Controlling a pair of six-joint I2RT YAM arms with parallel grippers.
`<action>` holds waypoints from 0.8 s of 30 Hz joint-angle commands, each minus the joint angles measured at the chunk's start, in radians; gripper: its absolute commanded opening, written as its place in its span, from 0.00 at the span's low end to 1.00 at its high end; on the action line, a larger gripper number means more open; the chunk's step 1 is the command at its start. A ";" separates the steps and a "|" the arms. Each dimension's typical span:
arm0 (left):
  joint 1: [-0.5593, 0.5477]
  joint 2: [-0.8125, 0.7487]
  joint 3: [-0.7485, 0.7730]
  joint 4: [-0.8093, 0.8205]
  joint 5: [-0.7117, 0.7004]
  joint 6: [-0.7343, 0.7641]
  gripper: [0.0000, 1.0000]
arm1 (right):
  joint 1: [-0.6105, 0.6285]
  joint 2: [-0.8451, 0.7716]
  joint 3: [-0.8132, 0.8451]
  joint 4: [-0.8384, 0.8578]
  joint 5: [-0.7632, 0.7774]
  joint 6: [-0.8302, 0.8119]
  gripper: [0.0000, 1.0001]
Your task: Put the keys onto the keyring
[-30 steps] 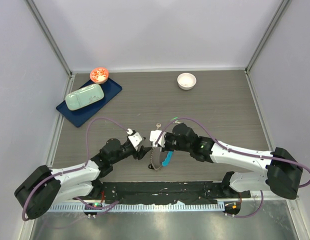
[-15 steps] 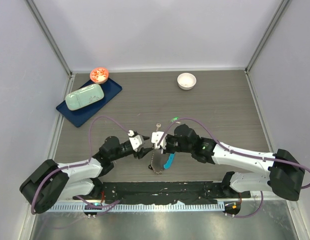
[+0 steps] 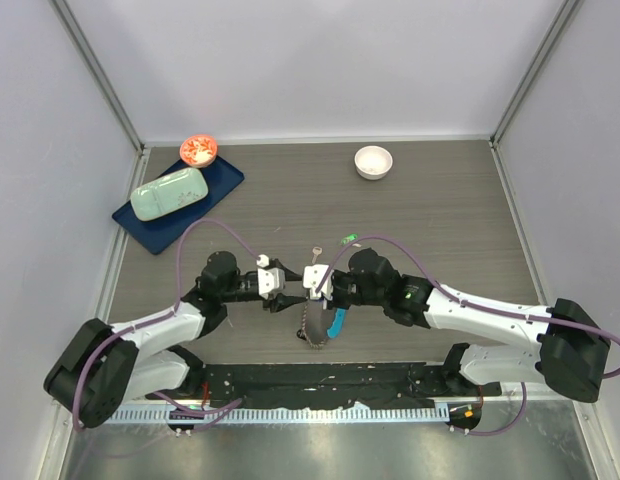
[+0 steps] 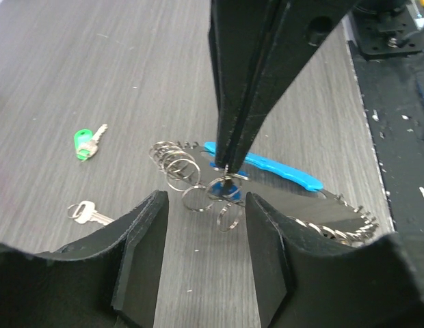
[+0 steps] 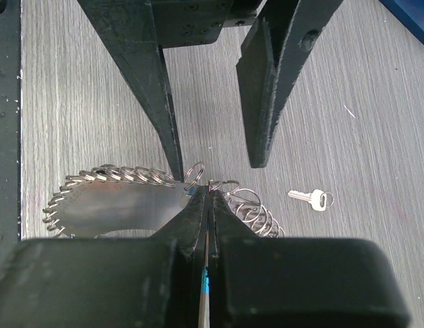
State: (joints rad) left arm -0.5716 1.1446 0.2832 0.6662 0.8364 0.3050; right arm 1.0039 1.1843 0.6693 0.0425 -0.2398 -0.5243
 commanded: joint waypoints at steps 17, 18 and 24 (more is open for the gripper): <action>0.021 0.070 0.105 -0.117 0.138 0.080 0.43 | -0.004 0.006 0.035 0.014 -0.059 0.010 0.01; 0.021 0.072 0.105 -0.114 0.139 0.079 0.43 | -0.002 0.006 0.036 0.014 -0.058 0.010 0.01; 0.022 0.096 0.125 -0.117 0.158 0.077 0.41 | -0.002 0.008 0.038 0.013 -0.062 0.012 0.01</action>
State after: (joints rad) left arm -0.5549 1.2259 0.3603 0.5117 0.9661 0.3744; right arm 1.0039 1.1919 0.6693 0.0196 -0.2810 -0.5228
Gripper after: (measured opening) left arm 0.425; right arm 0.033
